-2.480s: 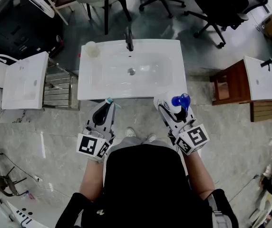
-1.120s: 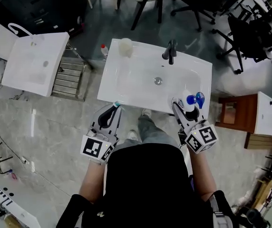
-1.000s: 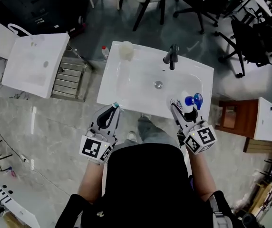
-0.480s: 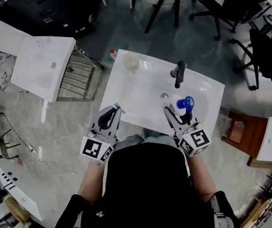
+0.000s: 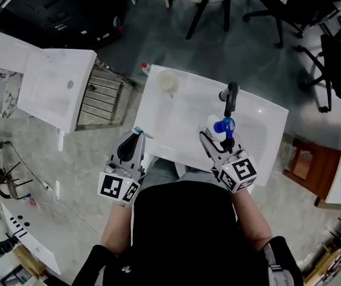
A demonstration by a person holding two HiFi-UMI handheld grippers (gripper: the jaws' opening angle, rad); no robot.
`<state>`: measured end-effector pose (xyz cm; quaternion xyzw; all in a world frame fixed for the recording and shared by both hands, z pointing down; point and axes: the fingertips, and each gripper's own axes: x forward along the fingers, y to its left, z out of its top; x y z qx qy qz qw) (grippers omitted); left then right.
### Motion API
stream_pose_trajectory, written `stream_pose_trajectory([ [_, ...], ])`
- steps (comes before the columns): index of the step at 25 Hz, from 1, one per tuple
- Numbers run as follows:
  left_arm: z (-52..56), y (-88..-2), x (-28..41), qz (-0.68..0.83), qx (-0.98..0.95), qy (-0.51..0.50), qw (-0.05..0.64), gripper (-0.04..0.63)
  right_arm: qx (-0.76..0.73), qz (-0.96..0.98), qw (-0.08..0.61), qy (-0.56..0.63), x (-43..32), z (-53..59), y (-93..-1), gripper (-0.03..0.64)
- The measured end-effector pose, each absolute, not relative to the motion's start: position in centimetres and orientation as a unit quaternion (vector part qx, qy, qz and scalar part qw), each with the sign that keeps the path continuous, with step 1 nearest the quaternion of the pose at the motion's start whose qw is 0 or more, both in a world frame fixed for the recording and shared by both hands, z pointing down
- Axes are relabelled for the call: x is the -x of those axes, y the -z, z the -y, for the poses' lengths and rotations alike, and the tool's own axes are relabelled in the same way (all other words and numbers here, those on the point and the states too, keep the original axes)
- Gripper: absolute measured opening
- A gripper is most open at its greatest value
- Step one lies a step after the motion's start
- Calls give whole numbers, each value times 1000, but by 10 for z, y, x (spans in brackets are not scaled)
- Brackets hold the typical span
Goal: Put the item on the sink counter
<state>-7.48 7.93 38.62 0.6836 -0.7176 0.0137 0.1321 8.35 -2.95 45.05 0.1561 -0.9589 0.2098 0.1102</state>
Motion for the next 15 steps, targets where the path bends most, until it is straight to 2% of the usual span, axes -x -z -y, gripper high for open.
stream_pose_trajectory([
  [15,-76,-404,160,674,-718,16,175,35,-285,922,158,-209,-27,57,-508,212],
])
